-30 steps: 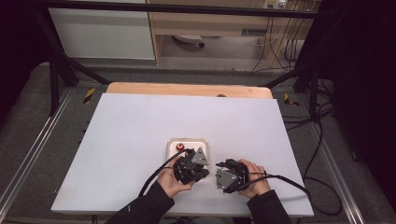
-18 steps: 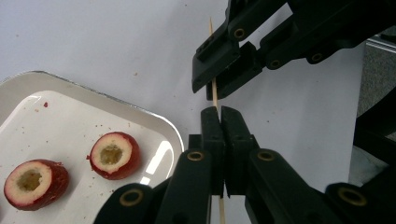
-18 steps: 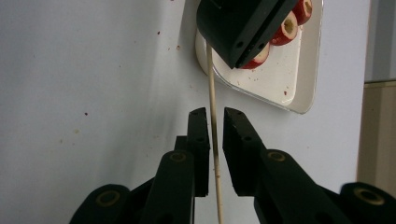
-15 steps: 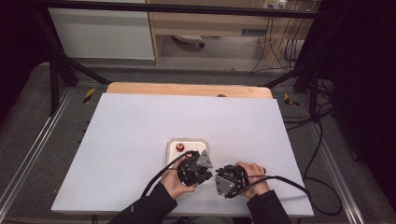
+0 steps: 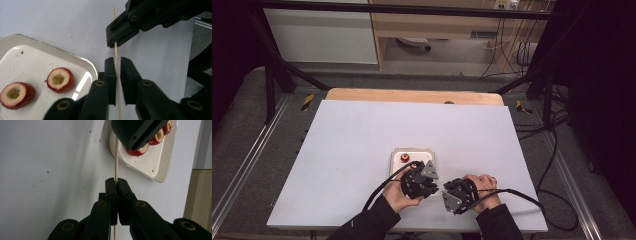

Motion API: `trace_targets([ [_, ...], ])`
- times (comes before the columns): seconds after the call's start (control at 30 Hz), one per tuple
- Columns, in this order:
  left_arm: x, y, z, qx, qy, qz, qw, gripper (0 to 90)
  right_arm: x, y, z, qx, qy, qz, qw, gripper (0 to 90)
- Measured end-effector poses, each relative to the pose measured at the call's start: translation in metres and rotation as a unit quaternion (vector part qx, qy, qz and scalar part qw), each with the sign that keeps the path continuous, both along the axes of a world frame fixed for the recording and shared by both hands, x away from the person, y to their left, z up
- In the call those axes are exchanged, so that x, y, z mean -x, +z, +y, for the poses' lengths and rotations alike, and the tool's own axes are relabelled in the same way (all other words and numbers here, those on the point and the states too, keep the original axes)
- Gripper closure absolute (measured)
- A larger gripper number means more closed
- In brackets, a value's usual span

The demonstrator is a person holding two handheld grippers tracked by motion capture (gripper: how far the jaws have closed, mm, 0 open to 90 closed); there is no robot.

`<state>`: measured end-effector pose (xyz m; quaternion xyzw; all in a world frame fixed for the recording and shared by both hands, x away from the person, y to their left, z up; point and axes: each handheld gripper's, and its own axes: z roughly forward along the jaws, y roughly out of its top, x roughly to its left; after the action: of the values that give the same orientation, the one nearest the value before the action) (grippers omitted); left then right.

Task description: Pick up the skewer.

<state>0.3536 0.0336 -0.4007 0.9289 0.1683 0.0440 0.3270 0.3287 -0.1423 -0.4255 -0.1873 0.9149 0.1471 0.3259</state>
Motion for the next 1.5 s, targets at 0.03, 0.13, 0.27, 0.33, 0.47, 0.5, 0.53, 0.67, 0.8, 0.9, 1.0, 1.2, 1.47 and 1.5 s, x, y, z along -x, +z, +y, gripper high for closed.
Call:
trace_targets([
  [0.03, -0.001, 0.001, 0.001, -0.007, 0.0, 0.004, 1.0, 81.0, 0.0, 0.0, 0.0, 0.0, 0.0, 0.0, 1.0, 89.0],
  [0.13, -0.002, 0.004, 0.004, -0.022, 0.006, 0.004, 0.9997, 78.4, 0.0, 0.001, 0.004, 0.011, 0.005, -0.014, 0.9998, 89.0],
  [0.27, -0.005, 0.004, 0.005, -0.048, 0.009, 0.021, 0.9986, 78.4, -0.001, 0.003, 0.008, 0.019, 0.012, -0.02, 0.9996, 88.9],
  [0.33, -0.005, 0.003, 0.005, -0.056, 0.006, 0.029, 0.998, 80.5, -0.001, 0.006, 0.013, 0.027, 0.018, -0.027, 0.9991, 88.9],
  [0.47, -0.005, 0.0, 0.001, -0.068, 0.005, 0.038, 0.9969, 83.8, 0.001, 0.007, 0.017, 0.043, 0.015, -0.032, 0.9984, 88.8],
  [0.5, -0.006, -0.001, 0.0, -0.069, 0.005, 0.041, 0.9967, 84.7, 0.0, 0.007, 0.019, 0.046, 0.027, -0.035, 0.9979, 88.8],
  [0.53, -0.006, -0.003, -0.002, -0.076, 0.007, 0.04, 0.9962, 85.8, 0.001, 0.007, 0.019, 0.053, 0.025, -0.037, 0.9976, 88.8],
  [0.67, -0.004, -0.005, -0.003, -0.08, 0.009, 0.045, 0.9958, 87.5, 0.001, 0.006, 0.02, 0.059, 0.028, -0.038, 0.9971, 88.7],
  [0.8, -0.005, -0.006, -0.003, -0.089, 0.017, 0.04, 0.9951, 88.3, 0.003, 0.006, 0.02, 0.057, 0.027, -0.038, 0.9973, 88.4],
  [0.9, -0.004, -0.008, -0.003, -0.088, 0.015, 0.036, 0.9954, 88.5, 0.003, 0.006, 0.02, 0.054, 0.024, -0.036, 0.9976, 87.3],
  [1.0, -0.003, -0.009, 0.0, -0.081, 0.019, 0.033, 0.996, 88.5, 0.002, 0.008, 0.02, 0.039, 0.011, -0.026, 0.9988, 81.7],
  [1.2, 0.0, -0.008, 0.01, -0.078, 0.027, 0.021, 0.9964, 88.5, -0.005, 0.017, 0.013, -0.051, -0.087, 0.03, 0.9944, 63.5],
  [1.47, 0.003, -0.008, 0.034, -0.077, 0.036, 0.013, 0.9963, 88.5, -0.017, 0.022, -0.003, -0.172, -0.219, 0.12, 0.9531, 44.7],
  [1.5, 0.003, -0.008, 0.037, -0.075, 0.039, 0.012, 0.9964, 88.5, -0.019, 0.022, -0.006, -0.184, -0.234, 0.133, 0.9455, 42.7],
])
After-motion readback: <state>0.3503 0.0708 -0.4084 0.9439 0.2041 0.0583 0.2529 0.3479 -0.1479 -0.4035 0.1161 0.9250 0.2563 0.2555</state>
